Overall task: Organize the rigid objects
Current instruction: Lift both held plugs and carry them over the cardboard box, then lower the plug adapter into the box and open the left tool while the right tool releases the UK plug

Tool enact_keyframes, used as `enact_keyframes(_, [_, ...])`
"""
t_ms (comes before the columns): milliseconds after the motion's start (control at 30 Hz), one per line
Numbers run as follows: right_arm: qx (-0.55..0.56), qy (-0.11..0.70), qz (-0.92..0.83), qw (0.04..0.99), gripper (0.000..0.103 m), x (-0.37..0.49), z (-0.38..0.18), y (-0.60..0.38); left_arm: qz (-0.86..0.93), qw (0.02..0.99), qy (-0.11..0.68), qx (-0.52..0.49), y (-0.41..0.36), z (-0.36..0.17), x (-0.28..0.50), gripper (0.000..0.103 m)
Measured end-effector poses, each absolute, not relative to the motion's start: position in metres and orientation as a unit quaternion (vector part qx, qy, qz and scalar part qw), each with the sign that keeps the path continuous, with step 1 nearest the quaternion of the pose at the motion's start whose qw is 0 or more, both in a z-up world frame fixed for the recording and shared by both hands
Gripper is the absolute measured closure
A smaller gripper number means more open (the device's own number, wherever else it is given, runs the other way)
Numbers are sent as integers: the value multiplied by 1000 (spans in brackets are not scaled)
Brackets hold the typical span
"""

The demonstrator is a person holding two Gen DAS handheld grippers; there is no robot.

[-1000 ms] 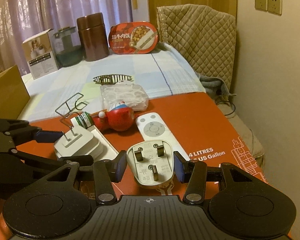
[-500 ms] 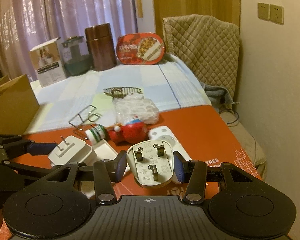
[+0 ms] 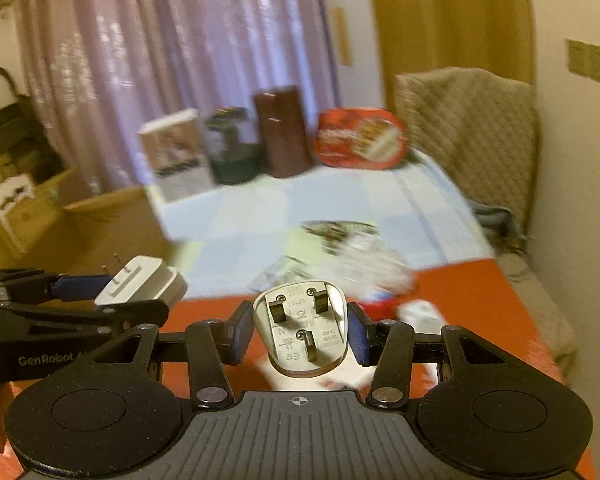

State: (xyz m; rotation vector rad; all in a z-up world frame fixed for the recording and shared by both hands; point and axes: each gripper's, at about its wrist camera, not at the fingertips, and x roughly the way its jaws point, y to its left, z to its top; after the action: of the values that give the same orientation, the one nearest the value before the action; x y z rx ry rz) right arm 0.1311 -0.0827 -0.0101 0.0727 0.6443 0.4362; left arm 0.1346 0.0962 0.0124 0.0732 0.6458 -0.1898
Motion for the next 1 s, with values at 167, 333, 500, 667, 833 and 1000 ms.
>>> enact_keyframes(167, [36,312,284,906,57,125,13,-21,-44,950,307,43,152,41,114,45])
enact_keyframes(333, [1,316,339,886,57,121,16,49,10,947,317,52,214,45,101,45])
enact_keyframes(500, [-18,331,369,869,57,124,-2,96,44,941,333,47,258,33,93,45])
enact_keyframes(667, [-34,342,381,858,57,127,-17,126,51,937,342,40,282,18,91,45])
enact_keyframes(833, [-51,346,384,855,57,130,-28,142,54,936,346,30,295,6,92,45])
enact_keyframes(1000, [-58,348,382,854,57,131,-33,147,53,935,350,26,299,-2,93,45])
